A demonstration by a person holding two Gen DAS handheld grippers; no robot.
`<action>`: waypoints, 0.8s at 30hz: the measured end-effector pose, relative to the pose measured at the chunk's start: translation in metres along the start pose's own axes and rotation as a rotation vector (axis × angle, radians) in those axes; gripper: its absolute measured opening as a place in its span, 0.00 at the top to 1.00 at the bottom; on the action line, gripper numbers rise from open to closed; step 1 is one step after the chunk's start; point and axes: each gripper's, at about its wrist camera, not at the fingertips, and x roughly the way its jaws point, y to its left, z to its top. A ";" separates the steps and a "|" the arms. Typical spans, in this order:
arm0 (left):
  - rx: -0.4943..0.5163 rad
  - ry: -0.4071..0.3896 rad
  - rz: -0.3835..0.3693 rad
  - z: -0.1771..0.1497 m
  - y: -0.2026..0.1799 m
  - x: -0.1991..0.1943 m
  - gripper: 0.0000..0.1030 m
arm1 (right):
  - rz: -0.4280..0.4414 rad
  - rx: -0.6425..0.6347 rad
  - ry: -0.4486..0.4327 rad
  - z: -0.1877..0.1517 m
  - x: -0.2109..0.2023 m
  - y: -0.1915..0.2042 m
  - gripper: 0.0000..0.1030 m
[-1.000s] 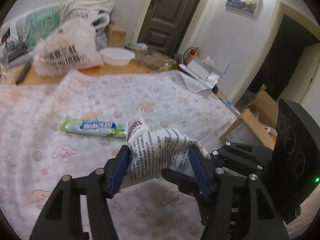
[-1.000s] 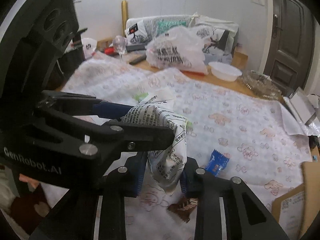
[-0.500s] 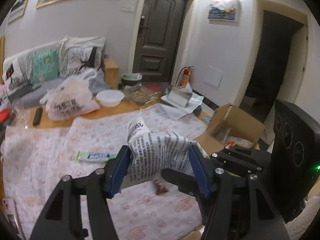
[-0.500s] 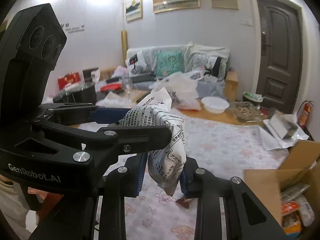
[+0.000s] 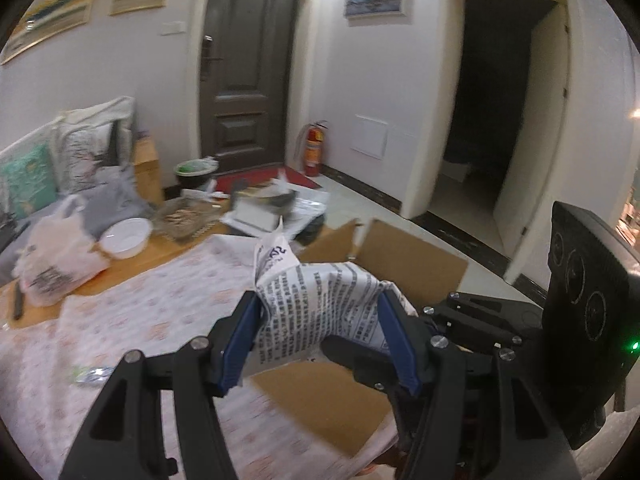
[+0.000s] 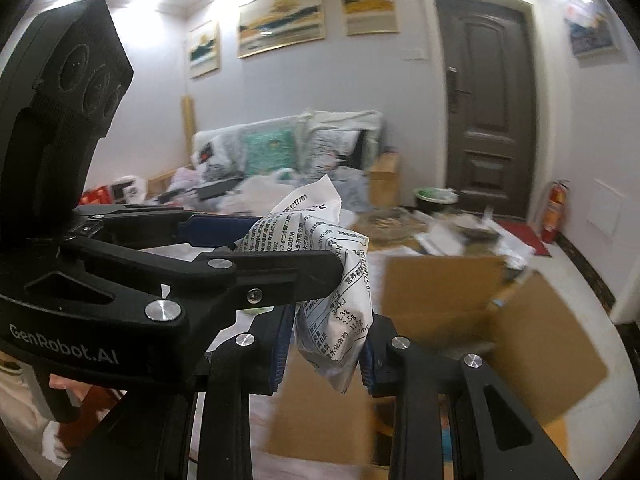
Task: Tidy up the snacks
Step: 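Carry the white crinkled bag into the box and release it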
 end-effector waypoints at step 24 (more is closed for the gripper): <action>0.001 0.161 -0.071 0.014 -0.021 0.115 0.42 | -0.089 0.055 0.104 -0.033 0.010 -0.094 0.56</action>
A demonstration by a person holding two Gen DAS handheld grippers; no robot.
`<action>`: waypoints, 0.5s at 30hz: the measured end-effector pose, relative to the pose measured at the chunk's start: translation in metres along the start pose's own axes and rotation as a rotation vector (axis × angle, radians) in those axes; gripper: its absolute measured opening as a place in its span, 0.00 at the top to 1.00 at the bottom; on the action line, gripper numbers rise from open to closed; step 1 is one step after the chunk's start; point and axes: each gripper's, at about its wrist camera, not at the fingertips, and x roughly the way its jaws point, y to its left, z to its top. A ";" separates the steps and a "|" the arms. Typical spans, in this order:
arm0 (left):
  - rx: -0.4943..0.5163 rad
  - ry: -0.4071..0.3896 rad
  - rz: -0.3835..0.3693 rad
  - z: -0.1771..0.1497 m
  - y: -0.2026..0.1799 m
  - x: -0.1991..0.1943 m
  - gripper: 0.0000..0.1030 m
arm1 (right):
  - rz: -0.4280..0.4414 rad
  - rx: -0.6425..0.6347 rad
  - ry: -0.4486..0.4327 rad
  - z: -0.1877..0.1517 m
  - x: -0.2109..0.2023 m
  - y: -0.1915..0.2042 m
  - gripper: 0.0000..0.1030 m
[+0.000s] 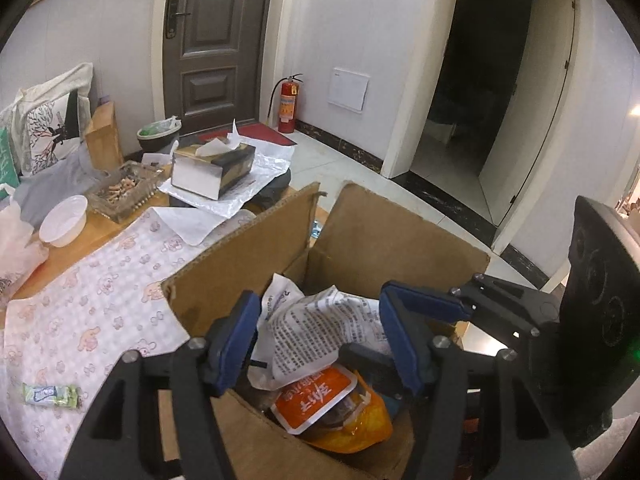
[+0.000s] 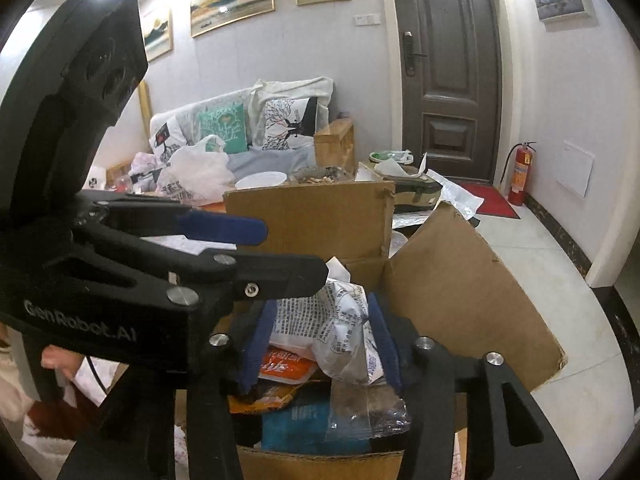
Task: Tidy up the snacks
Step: 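Carry the white crinkled bag into the box and release it, then move both grippers back to the chocolate bar and green candy stick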
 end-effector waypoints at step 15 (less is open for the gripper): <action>-0.073 -0.083 0.104 -0.037 0.046 -0.092 0.34 | 0.060 -0.083 -0.034 0.018 -0.011 0.069 0.49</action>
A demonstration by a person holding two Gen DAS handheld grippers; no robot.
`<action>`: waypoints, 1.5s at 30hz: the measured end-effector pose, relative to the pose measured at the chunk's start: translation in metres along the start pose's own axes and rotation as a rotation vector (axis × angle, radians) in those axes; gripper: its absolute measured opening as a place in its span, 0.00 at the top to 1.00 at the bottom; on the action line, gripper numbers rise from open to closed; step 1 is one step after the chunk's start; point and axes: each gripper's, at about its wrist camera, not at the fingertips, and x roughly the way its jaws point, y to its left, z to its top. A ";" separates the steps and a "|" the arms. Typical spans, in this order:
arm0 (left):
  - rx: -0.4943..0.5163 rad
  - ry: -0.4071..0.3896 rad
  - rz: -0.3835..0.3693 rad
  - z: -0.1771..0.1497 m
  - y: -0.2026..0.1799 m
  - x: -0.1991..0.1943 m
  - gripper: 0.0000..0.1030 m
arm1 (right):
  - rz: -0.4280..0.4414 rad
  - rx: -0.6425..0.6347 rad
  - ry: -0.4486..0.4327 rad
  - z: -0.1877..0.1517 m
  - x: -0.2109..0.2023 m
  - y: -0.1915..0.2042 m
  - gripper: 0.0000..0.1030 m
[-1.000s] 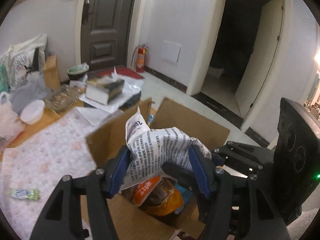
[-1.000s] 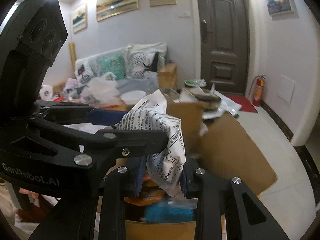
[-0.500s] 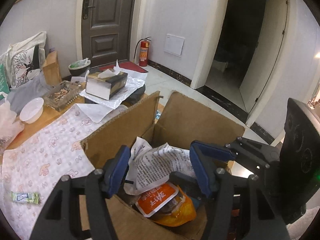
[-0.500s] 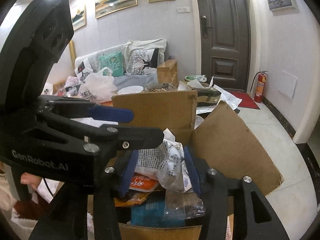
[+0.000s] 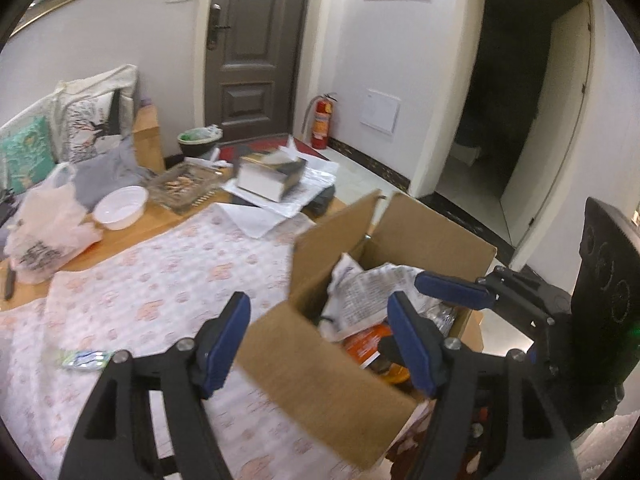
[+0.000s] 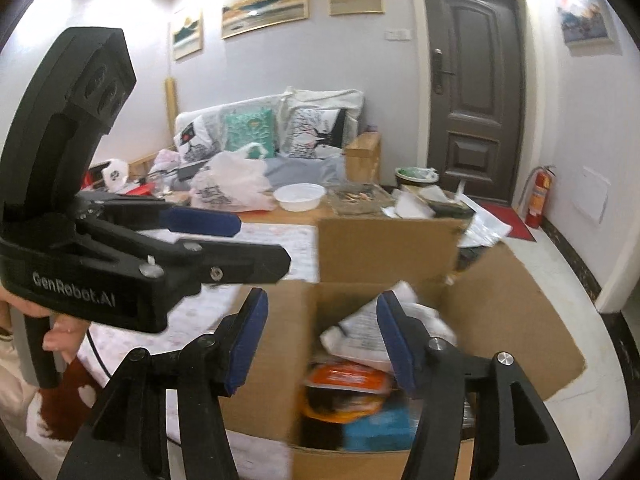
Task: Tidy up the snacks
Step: 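Move both grippers back to the chocolate bar and green candy stick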
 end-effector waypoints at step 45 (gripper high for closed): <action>-0.460 0.221 0.248 -0.116 0.278 0.057 0.29 | 0.009 -0.105 0.437 -0.026 0.259 0.155 0.87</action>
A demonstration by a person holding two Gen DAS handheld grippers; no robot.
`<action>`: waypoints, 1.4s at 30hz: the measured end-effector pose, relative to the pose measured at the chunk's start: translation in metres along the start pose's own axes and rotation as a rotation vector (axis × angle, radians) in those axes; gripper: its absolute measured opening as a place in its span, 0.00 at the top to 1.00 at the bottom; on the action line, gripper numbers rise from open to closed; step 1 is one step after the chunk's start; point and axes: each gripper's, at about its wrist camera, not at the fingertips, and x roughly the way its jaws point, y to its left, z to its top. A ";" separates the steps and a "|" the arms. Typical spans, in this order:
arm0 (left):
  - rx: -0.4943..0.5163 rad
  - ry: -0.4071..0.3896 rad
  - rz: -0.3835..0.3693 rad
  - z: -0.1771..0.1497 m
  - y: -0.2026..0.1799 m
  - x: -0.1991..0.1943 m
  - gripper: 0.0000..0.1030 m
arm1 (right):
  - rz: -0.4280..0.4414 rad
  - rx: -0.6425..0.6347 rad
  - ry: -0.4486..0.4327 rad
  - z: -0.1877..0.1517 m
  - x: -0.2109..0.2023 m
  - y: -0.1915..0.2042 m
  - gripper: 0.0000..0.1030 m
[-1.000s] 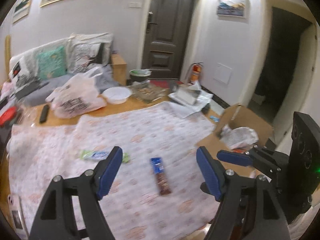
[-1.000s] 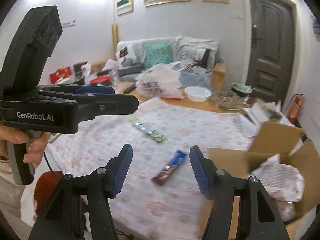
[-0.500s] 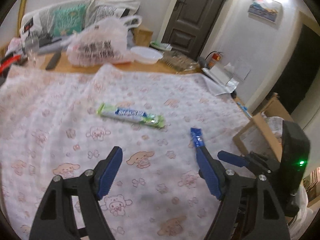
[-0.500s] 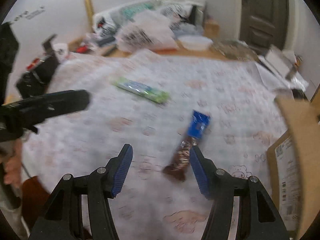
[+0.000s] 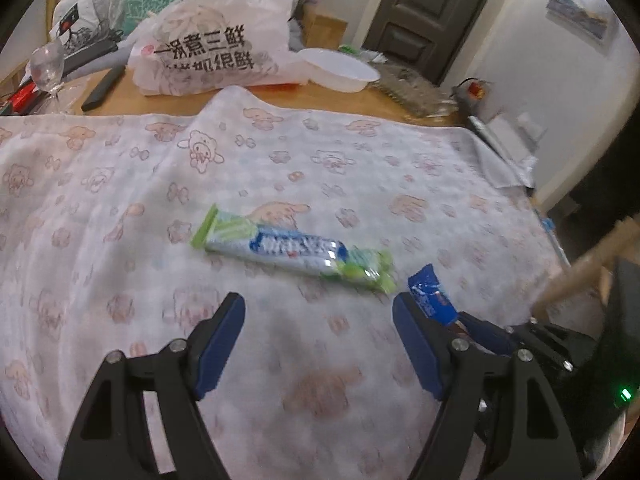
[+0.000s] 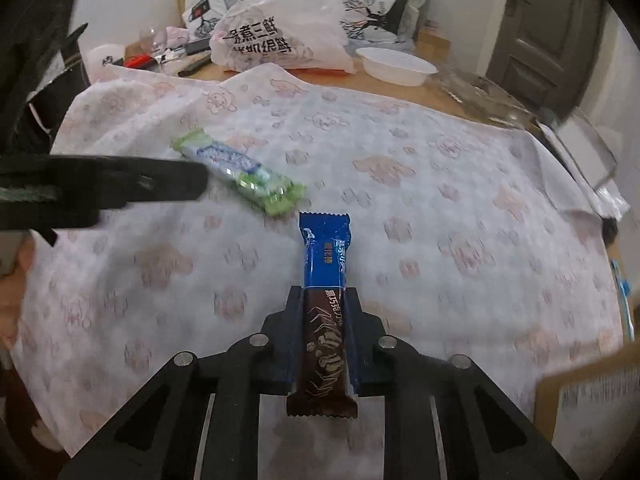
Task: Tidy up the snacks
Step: 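Move both grippers back to the chocolate bar and green candy stick, then grasp the green candy stick with the left gripper while the right gripper grasps the chocolate bar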
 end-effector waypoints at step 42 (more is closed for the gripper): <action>0.181 -0.045 0.139 -0.018 -0.024 0.024 0.63 | 0.007 0.069 -0.067 -0.009 0.001 -0.021 0.84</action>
